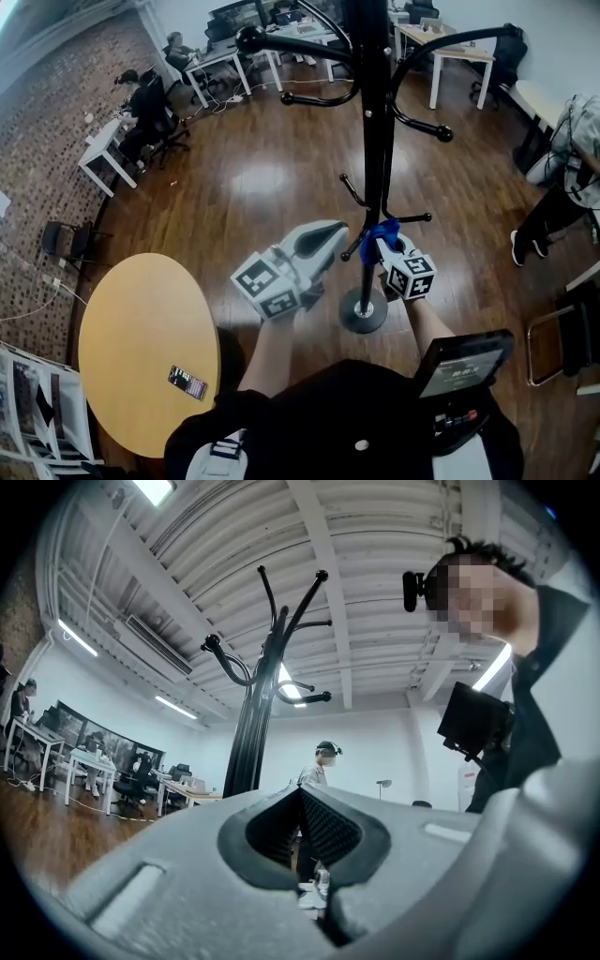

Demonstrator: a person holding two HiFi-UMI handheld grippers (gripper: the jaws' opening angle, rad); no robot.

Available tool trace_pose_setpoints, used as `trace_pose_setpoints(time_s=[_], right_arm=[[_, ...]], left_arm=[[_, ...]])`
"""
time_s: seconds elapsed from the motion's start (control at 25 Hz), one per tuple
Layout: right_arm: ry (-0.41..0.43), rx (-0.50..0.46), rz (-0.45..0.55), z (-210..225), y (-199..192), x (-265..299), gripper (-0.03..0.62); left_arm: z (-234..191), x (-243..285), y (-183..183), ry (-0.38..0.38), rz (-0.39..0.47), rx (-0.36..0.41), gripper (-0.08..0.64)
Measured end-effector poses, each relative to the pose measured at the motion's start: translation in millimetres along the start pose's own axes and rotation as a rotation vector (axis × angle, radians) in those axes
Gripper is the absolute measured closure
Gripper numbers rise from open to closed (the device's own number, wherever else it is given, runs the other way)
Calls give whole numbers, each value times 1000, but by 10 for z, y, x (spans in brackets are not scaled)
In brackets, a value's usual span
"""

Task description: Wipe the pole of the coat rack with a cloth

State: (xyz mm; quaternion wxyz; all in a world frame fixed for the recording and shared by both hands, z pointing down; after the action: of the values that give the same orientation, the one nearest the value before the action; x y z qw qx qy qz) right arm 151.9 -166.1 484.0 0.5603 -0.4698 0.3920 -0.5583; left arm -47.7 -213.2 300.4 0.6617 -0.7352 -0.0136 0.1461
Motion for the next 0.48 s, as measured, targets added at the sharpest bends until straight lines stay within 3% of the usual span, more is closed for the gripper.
trace_pose_setpoints(time_s=[0.16, 0.28, 0.48], right_arm=[[26, 12, 16, -35, 192, -47, 569], [37, 10, 134, -160, 649, -99, 569], [72, -80, 358, -446, 1704, -176, 569]], left_arm=[[27, -13, -6, 4, 8, 1, 558], [23, -16, -7, 8, 6, 0, 558], [1, -49, 0, 17, 15, 3, 558]])
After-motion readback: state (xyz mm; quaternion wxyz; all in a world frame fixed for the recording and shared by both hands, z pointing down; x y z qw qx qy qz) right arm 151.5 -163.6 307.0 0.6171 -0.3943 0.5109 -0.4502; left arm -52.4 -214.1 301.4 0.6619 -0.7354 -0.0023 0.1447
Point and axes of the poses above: the fingertips, and each gripper's own axes: x forward along the fingers, z to its right, y out of its top, the point moved 8 cm from there along -x, backward along the fingers, and after that the axes turned 2 degrees about -y, right-handed, at the moved point
